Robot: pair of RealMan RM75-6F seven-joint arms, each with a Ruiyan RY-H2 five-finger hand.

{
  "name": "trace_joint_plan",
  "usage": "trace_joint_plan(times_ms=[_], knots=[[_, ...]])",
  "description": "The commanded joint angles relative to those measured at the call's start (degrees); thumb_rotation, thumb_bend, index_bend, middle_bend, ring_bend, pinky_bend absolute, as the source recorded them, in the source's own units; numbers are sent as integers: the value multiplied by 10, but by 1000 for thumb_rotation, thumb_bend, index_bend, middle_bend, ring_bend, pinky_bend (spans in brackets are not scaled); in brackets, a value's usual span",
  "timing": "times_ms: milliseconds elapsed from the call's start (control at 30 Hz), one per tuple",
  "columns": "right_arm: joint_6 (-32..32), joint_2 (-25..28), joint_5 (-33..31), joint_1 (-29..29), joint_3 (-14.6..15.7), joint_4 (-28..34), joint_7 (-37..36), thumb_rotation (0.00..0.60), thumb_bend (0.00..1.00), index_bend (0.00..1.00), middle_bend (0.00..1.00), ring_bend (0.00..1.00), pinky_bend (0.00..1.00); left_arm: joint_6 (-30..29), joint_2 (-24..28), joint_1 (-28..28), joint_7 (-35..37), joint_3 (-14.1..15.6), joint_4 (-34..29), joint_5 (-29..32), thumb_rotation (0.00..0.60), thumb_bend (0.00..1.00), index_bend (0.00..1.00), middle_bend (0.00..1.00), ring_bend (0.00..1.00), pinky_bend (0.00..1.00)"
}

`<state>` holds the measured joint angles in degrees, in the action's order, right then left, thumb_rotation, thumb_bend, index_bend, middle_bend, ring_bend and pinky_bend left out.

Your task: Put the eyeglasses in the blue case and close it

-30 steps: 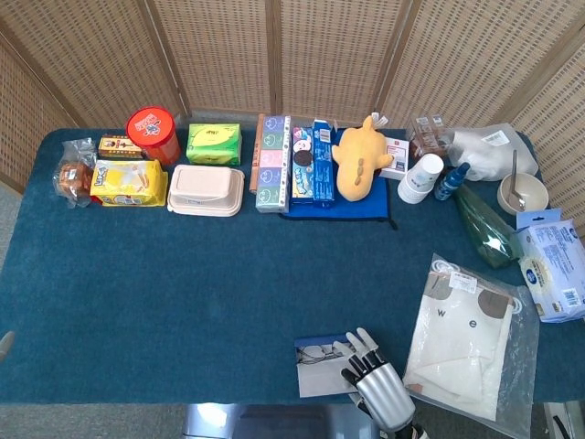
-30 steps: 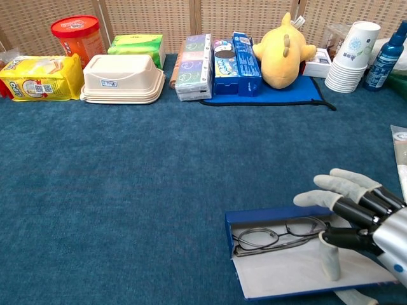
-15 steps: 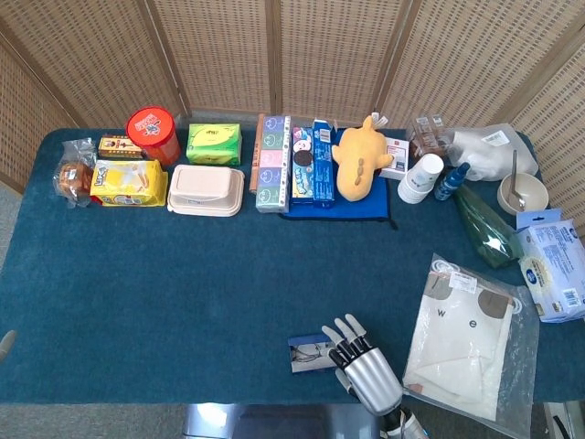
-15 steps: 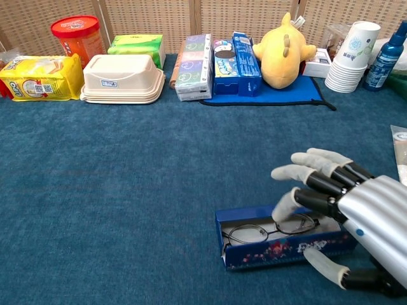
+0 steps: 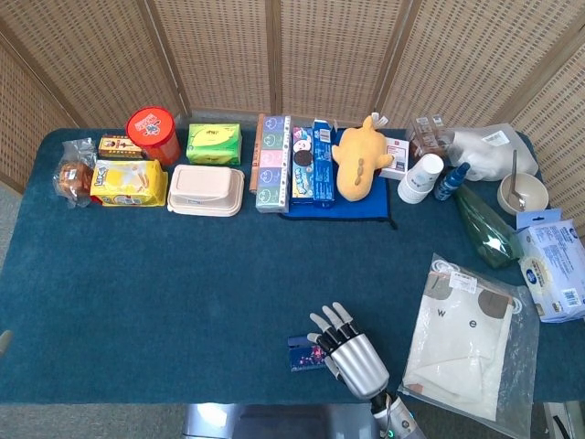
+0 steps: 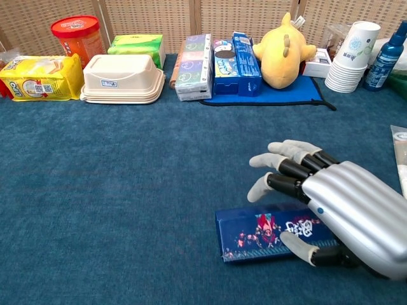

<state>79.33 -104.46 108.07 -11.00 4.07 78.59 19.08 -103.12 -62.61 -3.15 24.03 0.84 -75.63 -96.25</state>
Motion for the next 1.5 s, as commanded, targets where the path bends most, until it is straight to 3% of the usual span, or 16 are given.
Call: trace_joint_plan(times_ms=[33, 533, 767, 1033, 1500], knots=[[-8, -2, -8, -8, -6, 0, 3, 600, 315, 327, 162, 76, 100, 2, -2, 0, 3, 0, 3, 2, 600, 308, 49, 62, 0, 0], [-46, 0, -39, -43, -27, 17, 33, 600, 307, 318, 161, 77, 100, 7, -11, -1, 13, -1, 19, 10, 600, 308, 49, 62, 0, 0], [-58, 40, -50, -42, -16, 98, 90, 600, 308, 253, 155, 66, 100, 10, -12, 4, 10, -2, 17, 6, 600, 308, 48, 62, 0, 0], [-135, 98, -130, -44, -9, 210, 197, 600, 331, 5, 30, 0, 85, 14, -13, 7, 6, -1, 13, 2, 600, 307, 49, 62, 0, 0], [-241, 128, -273, -105, -52, 260, 278, 600, 331, 0, 1, 0, 65, 16, -15, 5, 10, 0, 18, 8, 600, 307, 48, 62, 0, 0]])
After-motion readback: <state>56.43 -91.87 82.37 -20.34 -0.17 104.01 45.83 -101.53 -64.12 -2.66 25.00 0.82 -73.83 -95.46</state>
